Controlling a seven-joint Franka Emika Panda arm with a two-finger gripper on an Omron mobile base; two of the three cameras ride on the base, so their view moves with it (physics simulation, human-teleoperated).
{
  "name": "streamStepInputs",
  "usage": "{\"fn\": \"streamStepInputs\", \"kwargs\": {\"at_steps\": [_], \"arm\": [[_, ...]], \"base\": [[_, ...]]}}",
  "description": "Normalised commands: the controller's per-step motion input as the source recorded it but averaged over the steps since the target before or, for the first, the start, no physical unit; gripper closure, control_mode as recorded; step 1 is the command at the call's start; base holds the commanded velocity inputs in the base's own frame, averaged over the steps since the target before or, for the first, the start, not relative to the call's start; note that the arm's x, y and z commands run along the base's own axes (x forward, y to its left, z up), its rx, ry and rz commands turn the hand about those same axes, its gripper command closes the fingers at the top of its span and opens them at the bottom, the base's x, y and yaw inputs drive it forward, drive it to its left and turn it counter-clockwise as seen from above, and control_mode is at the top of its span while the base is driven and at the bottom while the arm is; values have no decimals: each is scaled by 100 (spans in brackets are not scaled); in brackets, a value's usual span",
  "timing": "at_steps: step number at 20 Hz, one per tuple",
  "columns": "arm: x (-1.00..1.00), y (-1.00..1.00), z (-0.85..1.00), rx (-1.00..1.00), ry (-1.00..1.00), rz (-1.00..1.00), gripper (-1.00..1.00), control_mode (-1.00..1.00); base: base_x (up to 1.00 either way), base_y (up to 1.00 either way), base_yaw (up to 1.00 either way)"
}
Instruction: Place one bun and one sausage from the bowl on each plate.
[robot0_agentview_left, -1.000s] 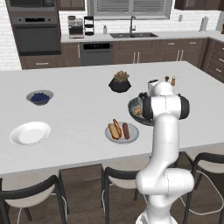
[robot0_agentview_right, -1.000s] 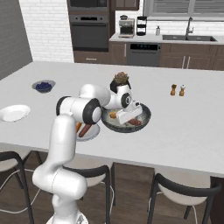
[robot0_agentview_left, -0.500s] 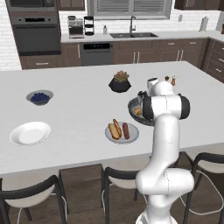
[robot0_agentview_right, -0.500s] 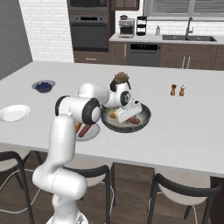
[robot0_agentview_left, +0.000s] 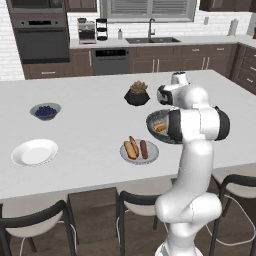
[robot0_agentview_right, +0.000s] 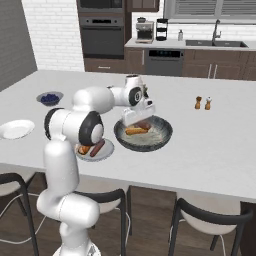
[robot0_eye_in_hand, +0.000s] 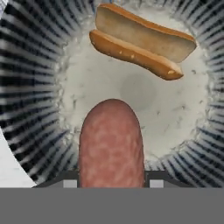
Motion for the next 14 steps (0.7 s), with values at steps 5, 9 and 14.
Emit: {"fn": "streamStepInputs", "kwargs": {"at_steps": [5,9,14], "arm": [[-100,67,50,10,-47,0,100,-100],[-100,68,56,6,-21,0,100,-100],[-100,73,32,0,0,6,100,-100]], "base": [[0,0,0],[0,0,0],[0,0,0]]}}
